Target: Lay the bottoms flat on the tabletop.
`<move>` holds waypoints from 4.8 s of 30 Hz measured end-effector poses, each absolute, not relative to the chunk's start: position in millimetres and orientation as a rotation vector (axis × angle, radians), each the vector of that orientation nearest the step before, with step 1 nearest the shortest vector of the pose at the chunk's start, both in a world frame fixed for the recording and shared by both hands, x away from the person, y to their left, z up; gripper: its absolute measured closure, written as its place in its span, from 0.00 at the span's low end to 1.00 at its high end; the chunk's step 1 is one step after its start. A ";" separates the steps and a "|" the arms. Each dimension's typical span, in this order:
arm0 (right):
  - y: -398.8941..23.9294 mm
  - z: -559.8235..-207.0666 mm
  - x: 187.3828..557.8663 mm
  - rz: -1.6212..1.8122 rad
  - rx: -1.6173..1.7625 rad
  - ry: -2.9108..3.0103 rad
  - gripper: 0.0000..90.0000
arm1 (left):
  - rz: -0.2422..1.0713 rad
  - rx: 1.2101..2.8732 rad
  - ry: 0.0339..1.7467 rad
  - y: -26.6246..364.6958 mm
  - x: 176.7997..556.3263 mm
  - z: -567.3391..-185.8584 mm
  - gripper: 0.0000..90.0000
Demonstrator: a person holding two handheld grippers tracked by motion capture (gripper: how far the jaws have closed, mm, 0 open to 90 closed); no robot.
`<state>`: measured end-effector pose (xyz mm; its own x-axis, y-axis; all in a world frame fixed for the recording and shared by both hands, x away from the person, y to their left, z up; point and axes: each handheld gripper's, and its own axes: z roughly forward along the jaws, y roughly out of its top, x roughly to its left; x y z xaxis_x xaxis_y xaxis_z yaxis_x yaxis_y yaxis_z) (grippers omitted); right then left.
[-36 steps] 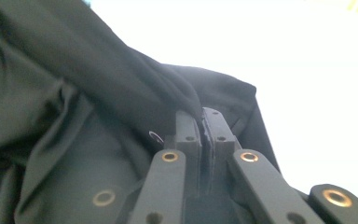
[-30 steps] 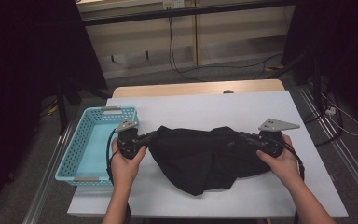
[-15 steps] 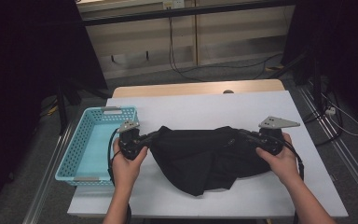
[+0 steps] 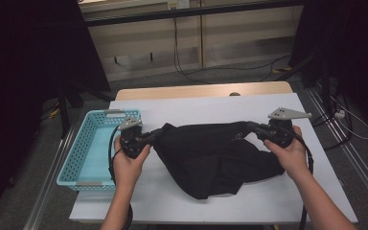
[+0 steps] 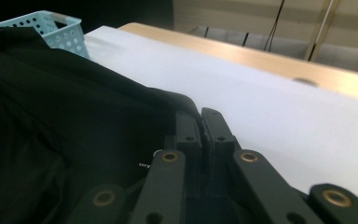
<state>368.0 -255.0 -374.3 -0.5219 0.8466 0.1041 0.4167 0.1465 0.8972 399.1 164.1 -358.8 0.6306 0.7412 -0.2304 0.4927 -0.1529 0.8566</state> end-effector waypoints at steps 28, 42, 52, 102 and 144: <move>-255.3 -362.4 406.4 1.293 1.261 1.951 0.97 | 0.322 1.813 0.993 151.4 432.8 -351.7 0.95; -237.4 -328.1 514.6 1.108 1.364 1.686 0.54 | 0.425 1.762 1.112 126.0 527.1 -324.9 0.49; -245.6 -398.0 441.0 1.044 1.377 1.962 0.38 | 0.317 1.949 1.049 107.1 481.5 -395.4 0.22; -260.1 -446.9 317.9 0.970 1.277 2.188 0.99 | 0.297 2.035 0.834 95.5 392.8 -408.1 0.17; -250.1 -437.6 311.5 0.998 1.149 2.227 0.56 | 0.279 2.042 0.776 81.1 386.1 -403.7 0.17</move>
<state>311.5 -250.1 -437.6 -0.5579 0.8281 -0.0550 0.5102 0.3945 0.7643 386.1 81.1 -403.7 0.7769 0.6220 -0.0979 0.4175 -0.3925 0.8196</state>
